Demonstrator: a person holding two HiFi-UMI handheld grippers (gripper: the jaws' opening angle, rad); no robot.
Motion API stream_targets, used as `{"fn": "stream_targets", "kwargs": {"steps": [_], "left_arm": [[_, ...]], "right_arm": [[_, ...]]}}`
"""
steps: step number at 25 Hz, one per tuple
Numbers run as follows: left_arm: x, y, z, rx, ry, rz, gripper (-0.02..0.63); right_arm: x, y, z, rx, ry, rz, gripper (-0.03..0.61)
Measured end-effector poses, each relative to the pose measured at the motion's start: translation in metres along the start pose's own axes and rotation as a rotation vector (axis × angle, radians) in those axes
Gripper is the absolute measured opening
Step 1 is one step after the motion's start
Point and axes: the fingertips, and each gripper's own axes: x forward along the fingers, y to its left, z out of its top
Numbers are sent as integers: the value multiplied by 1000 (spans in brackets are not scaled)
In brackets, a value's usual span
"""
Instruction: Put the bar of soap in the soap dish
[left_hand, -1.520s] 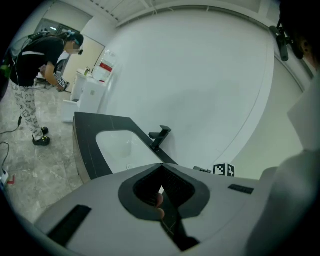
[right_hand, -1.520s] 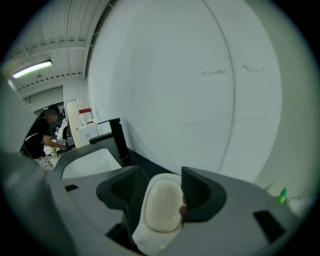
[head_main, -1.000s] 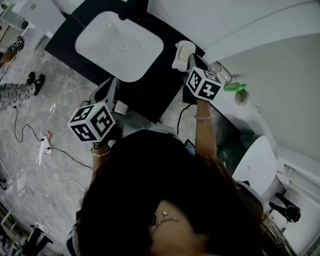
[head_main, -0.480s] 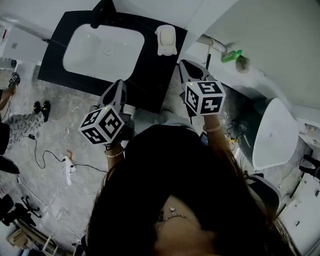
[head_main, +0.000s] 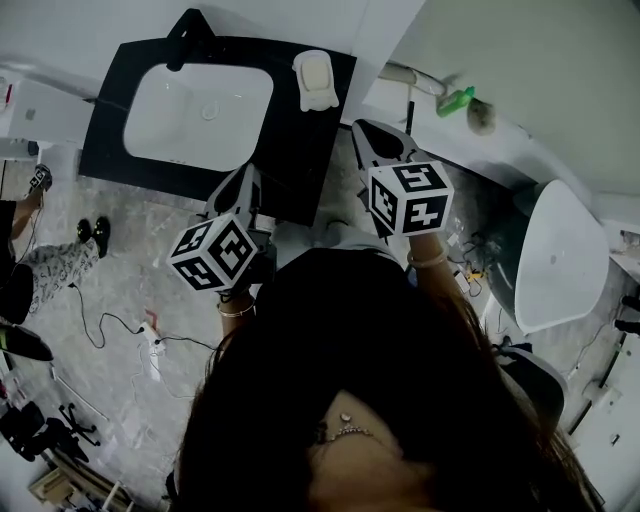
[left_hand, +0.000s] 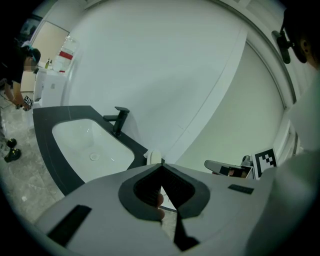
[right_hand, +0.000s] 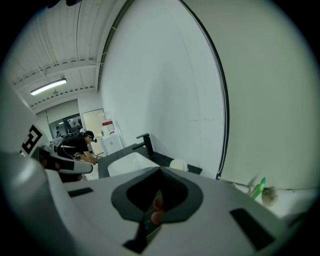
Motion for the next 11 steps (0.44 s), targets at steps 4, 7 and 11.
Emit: {"fn": "stream_targets", "kwargs": {"steps": [4,7,11], "left_arm": [[-3,-8,-3,7,-14,2,-5],[-2,-13,-2,5,-32,8,-5],[-3,-20,-5,0,-49,16,-5]], "right_arm": [[-5,2,-2,-8,-1,9,17],[-7,2,-4,-17,4,19,17],[-12,-1,-7,-13,9,31,17]]}}
